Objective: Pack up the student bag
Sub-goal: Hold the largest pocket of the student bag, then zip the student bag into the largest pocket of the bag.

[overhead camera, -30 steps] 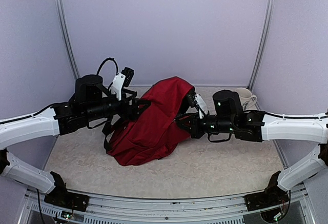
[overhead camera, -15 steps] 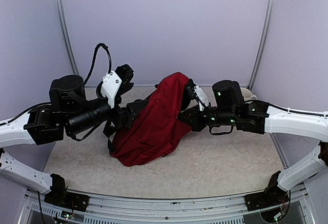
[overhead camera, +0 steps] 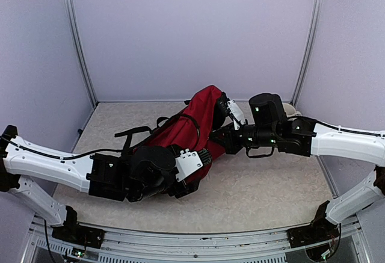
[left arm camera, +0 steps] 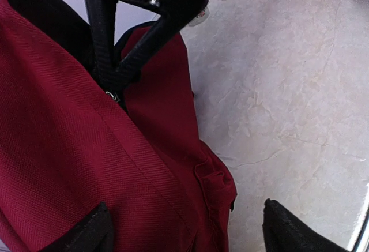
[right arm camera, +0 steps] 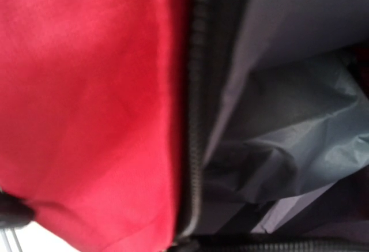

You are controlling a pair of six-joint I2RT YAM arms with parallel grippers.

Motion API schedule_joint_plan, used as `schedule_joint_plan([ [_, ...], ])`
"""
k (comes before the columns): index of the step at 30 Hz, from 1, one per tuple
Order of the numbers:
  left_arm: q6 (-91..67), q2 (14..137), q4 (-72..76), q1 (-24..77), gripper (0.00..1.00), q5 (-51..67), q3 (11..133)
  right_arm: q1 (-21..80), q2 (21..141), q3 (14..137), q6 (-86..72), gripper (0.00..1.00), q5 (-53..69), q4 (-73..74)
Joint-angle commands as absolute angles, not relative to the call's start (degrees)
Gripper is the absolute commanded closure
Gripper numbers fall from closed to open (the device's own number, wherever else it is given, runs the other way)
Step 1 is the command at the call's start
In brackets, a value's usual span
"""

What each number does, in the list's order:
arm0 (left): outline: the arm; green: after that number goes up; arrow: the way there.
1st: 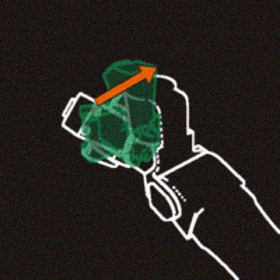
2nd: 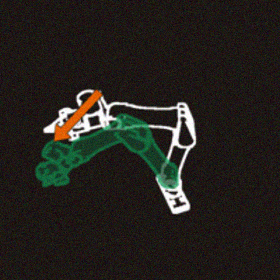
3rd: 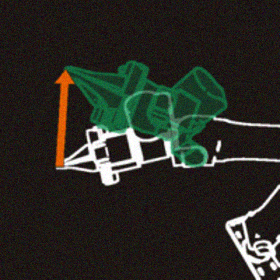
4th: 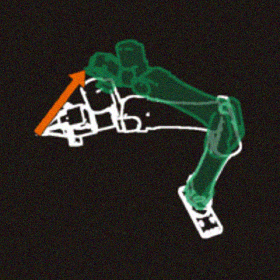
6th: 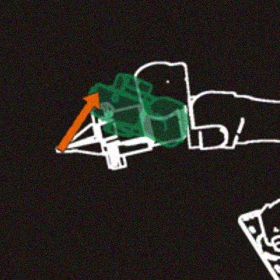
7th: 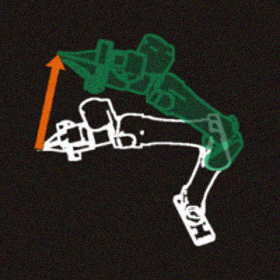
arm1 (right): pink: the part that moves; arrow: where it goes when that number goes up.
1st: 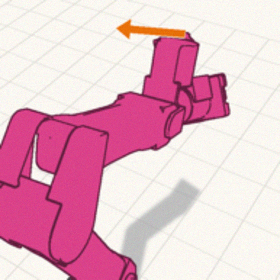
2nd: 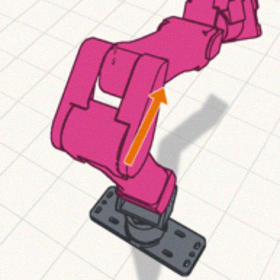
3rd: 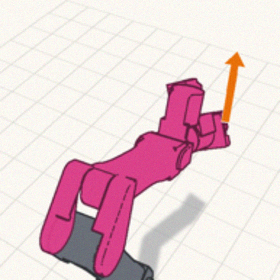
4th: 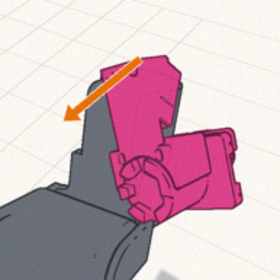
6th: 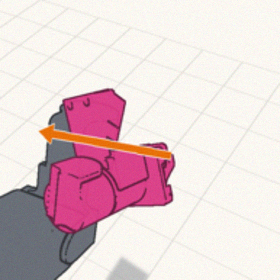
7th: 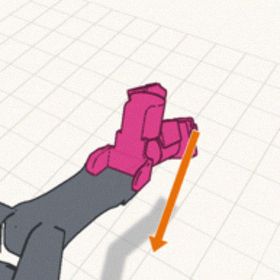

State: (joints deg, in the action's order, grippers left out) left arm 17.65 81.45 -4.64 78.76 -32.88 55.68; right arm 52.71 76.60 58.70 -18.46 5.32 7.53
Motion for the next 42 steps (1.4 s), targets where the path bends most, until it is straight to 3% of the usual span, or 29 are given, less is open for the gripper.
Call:
schedule_joint_plan([
  [1,17.1,84.8,-0.7,77.6,0.07,-37.9,55.5,53.0,75.3,62.1,-17.4,1.0,5.0,4.2],
  [5,14.9,88.9,0.8,75.5,0.06,-43.7,54.4,53.0,75.5,61.8,-17.7,1.0,6.3,3.2],
  [9,13.4,89.9,1.8,75.3,0.14,-49.0,54.6,53.0,75.6,61.6,-17.1,1.0,6.0,3.7],
  [12,12.4,88.7,4.3,74.6,0.36,-47.7,52.2,52.5,75.2,61.5,-16.9,1.0,5.7,4.4],
  [18,10.4,85.1,5.7,72.0,0.99,-44.3,48.1,51.2,74.0,62.0,-16.0,1.0,5.5,5.5],
  [34,3.2,69.9,3.9,68.7,1.0,-37.3,39.5,40.4,68.2,69.5,-7.1,1.0,-2.8,15.7],
  [42,1.7,60.0,7.7,68.3,1.0,-29.2,33.6,32.2,67.3,69.5,-5.6,1.0,4.4,17.2],
])
